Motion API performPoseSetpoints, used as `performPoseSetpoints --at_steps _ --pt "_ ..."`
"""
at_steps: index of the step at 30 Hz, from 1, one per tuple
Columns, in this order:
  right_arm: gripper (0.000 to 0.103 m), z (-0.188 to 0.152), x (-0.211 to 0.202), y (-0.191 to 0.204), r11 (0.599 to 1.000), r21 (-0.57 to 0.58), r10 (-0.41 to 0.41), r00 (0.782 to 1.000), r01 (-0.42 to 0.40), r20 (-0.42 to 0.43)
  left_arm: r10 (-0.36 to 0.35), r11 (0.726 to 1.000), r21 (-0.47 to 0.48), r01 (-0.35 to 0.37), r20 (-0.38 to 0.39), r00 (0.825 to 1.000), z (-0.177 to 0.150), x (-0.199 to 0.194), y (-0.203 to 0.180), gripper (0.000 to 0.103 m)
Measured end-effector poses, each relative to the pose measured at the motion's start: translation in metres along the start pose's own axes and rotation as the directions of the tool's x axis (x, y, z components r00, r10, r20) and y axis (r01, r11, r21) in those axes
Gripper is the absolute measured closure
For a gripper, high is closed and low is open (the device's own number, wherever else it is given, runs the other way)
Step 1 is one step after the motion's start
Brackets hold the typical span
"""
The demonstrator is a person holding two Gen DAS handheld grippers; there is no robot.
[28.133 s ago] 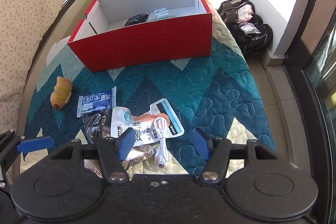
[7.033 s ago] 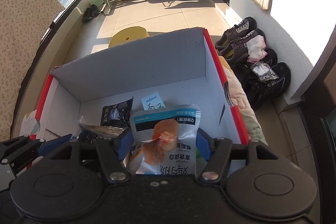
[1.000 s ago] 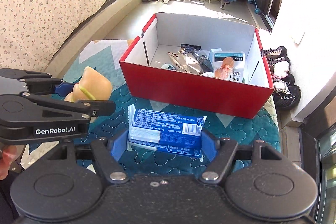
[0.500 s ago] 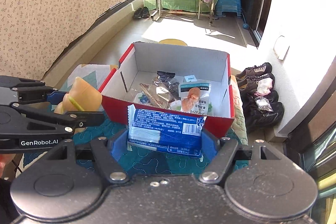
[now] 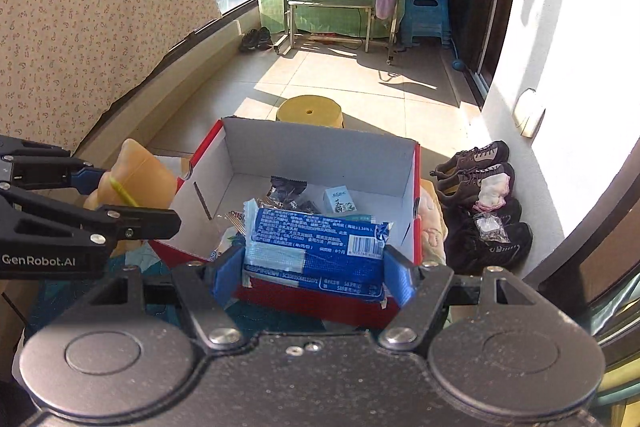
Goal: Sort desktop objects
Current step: 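Lift both held items and carry them over the red shoebox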
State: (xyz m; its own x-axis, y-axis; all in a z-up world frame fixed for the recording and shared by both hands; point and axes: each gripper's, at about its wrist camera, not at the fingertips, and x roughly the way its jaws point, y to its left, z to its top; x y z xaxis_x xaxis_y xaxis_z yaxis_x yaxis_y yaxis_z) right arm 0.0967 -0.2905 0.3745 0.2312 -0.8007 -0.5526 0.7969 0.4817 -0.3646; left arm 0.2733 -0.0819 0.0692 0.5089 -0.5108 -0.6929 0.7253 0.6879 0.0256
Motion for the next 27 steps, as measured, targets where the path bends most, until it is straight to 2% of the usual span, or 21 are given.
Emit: performPoseSetpoints --at_steps 12,19,22,27 --pt "0.031 0.027 0.058 0.0 1.0 -0.001 -0.019 1.0 0.019 -0.008 0.01 1.0 -0.014 -0.011 -0.05 0.999 0.031 0.059 0.044 0.058" --pt "0.031 0.039 0.095 -0.005 0.999 0.001 -0.054 0.998 0.054 -0.023 0.025 1.0 0.004 -0.025 -0.096 0.995 0.029 0.095 0.064 0.058" --pt "0.031 0.042 0.109 -0.008 0.999 -0.001 -0.049 0.998 0.049 -0.041 0.023 0.998 0.054 -0.018 -0.105 0.994 0.027 0.106 0.063 0.058" --pt "0.031 0.043 0.128 -0.01 0.998 -0.011 -0.066 0.995 0.065 -0.072 0.01 0.997 0.08 0.001 -0.137 0.991 0.02 0.121 0.057 0.058"
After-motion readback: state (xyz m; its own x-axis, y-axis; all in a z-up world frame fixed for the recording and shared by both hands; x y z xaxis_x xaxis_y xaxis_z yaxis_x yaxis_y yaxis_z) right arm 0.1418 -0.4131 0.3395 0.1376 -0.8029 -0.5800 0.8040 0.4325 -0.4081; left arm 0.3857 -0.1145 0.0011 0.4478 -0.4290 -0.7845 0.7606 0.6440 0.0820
